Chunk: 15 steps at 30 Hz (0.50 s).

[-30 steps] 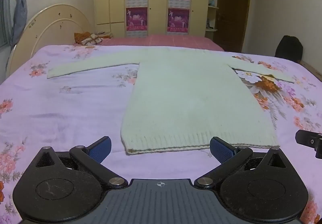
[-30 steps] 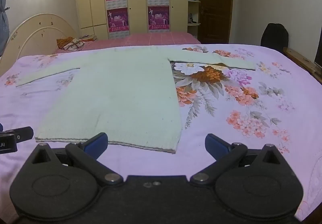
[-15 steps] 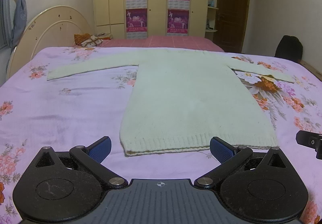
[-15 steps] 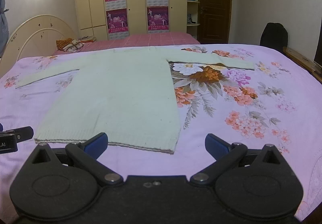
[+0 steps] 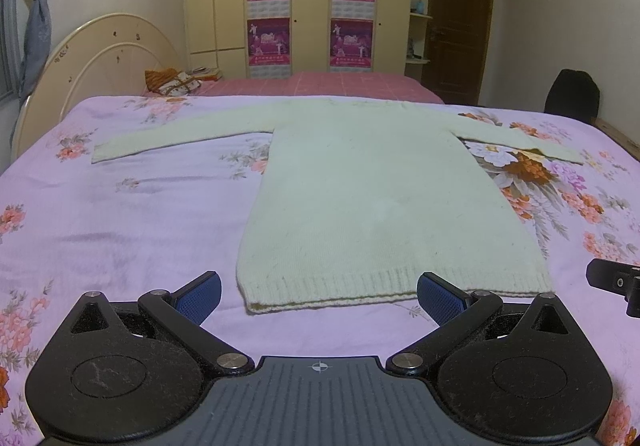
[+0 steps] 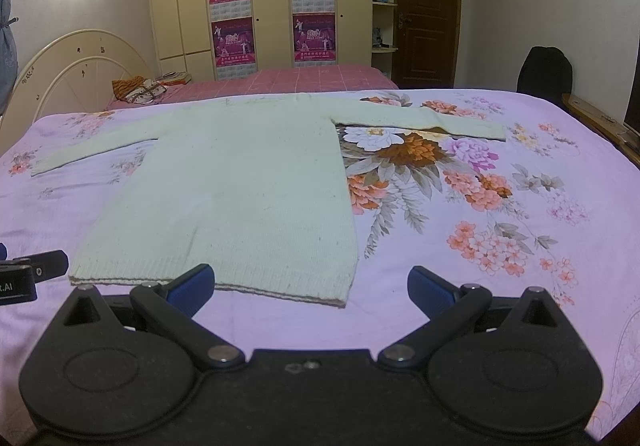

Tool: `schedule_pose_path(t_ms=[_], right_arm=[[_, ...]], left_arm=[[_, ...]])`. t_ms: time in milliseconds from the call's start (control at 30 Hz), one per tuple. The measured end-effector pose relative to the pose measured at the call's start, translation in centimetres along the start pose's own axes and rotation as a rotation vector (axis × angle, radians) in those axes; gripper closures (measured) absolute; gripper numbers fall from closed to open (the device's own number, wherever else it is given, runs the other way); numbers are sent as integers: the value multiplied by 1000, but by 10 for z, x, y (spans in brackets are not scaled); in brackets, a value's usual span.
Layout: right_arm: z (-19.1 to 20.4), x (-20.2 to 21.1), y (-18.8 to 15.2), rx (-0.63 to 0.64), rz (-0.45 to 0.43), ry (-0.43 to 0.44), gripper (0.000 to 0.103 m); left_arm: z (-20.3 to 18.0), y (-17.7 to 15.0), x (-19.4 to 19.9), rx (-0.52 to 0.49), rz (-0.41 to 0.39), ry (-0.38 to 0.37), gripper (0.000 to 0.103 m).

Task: Fold small clothes

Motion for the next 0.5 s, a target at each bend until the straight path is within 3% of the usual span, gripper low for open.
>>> schedule_pose_path(t_ms=[500], right_arm=[[6, -1, 1, 12, 0, -3, 1]], left_arm=[[8, 0, -3, 6, -2, 5, 0]])
Point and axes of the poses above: each gripper's, at about its wrist camera, not at the fingertips, and x roughly against the way its jaws point, z to its left, y to its top, the point moved 5 cm from there along -x, roughly the way its jaws point, and after that the axes turned 9 degrees about -x, right-handed, at the moved point
